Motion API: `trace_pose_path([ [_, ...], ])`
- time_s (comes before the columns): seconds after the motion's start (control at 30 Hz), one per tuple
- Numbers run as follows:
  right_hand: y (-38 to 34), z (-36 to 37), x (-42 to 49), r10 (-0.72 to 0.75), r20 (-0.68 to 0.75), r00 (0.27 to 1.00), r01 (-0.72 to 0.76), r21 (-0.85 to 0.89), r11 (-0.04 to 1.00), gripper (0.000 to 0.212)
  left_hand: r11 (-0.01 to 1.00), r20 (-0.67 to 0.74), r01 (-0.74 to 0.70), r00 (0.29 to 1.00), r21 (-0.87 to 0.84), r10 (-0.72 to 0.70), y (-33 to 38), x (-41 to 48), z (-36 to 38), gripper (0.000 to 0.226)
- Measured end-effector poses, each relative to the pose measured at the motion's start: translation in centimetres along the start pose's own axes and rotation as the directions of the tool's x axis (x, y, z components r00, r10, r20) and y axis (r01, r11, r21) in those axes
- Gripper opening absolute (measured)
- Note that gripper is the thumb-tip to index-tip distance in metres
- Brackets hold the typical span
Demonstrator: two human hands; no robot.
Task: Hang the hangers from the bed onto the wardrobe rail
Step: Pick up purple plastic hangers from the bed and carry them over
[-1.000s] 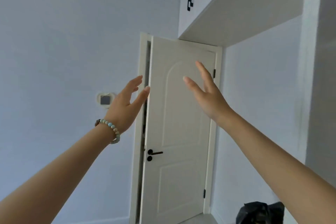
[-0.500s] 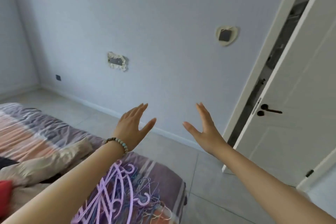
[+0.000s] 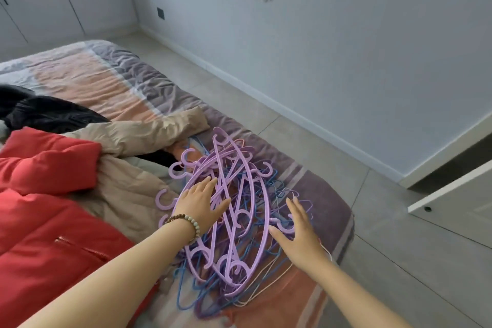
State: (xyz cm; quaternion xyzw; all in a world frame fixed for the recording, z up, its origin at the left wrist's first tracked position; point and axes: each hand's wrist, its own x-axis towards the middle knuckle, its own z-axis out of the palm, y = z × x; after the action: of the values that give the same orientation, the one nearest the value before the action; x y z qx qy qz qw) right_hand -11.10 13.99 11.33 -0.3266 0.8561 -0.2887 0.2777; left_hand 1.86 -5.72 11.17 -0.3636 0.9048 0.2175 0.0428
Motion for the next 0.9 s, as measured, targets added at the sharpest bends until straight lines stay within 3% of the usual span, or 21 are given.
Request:
trace_pose_path([
  [0.17, 4.2, 6.1, 2.9, 0.097, 0.094, 0.991, -0.101, 0.043, 0.994, 0.073, 0.991, 0.102, 0.126, 0.987, -0.041, -0.121, -3.8, 1.8, 6.1, 0.074],
  [0.43, 6.8, 11.7, 8.7, 0.158, 0.137, 0.978, -0.185, 0.218, 0.958, 0.069, 0.990, 0.151, 0.141, 0.979, -0.006, -0.138, -5.0, 5.5, 11.8, 0.071],
  [0.67, 7.0, 14.1, 12.1, 0.370, 0.155, 0.916, -0.395, 0.511, 0.763, 0.050, 0.980, 0.252, 0.172, 0.957, -0.101, -0.141, -4.1, 7.1, 14.9, 0.049],
  [0.9, 5.9, 15.1, 12.2, 0.407, 0.185, 0.895, -0.433, 0.583, 0.687, 0.042, 0.927, 0.149, 0.270, 0.960, -0.261, -0.238, -3.1, 6.8, 15.4, 0.035],
])
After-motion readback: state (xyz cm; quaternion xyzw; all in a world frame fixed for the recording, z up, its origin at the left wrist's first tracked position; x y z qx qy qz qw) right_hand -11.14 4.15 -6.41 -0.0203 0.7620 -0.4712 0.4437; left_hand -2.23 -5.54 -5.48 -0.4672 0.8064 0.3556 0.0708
